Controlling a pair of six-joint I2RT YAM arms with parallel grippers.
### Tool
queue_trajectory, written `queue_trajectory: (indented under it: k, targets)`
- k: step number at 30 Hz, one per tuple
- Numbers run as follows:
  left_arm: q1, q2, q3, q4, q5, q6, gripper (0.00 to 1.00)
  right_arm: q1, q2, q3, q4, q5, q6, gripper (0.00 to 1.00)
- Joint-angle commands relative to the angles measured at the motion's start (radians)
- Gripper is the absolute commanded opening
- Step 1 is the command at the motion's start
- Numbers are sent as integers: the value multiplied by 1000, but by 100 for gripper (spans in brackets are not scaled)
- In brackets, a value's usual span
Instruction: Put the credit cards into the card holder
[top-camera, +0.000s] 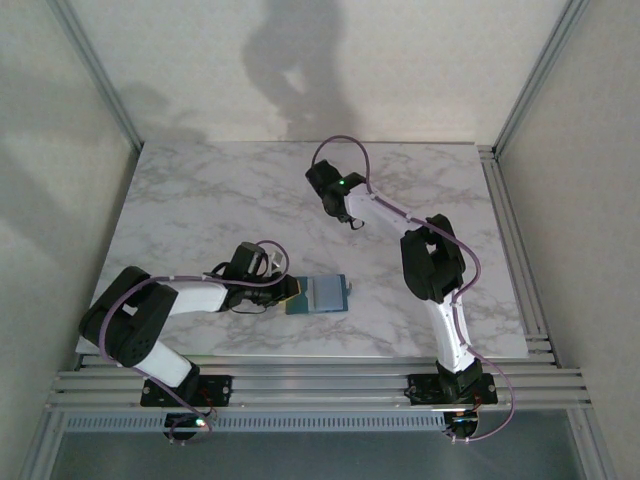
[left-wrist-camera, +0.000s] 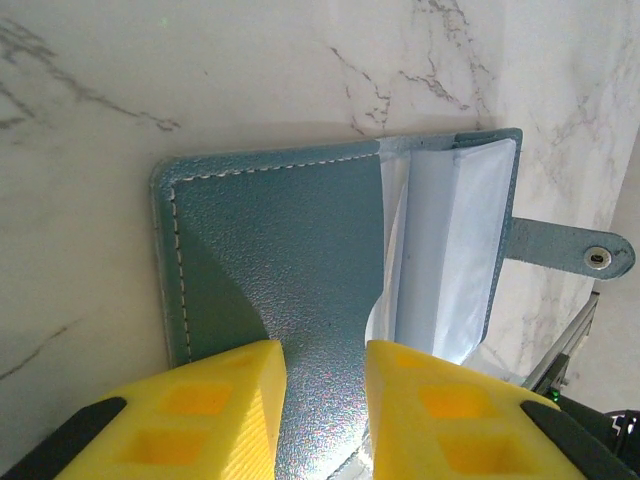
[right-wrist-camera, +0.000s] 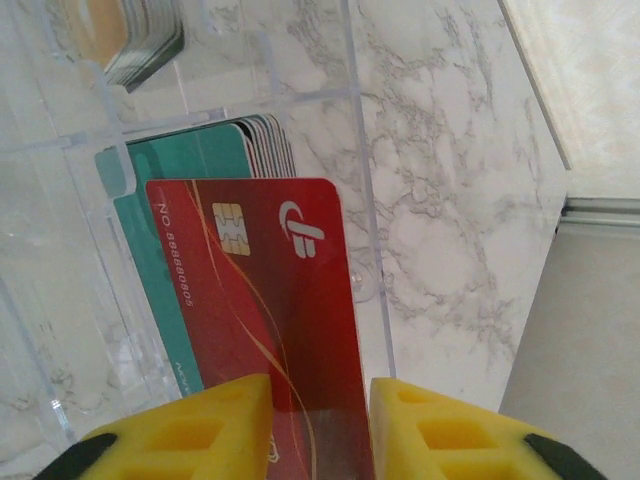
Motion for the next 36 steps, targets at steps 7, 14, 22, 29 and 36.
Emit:
queue_trajectory:
  k: [7, 14, 22, 29, 36]
  targets:
    - [-8, 0, -34, -94, -47, 25, 28, 32, -29, -12, -10, 38, -3, 18]
    - [-8, 8, -29, -95, -44, 31, 28, 43, -40, -18, -44, 10, 25, 13]
    - [-8, 10, -24, -94, -41, 32, 28, 43, -56, 8, -121, -90, 82, 6]
    - [-8, -13, -3, -121, -44, 45, 28, 38, -94, 96, -269, -243, 189, 0]
    - [-8, -29, 20, -119, -24, 33, 30, 24, -201, 76, -316, -388, 284, 0]
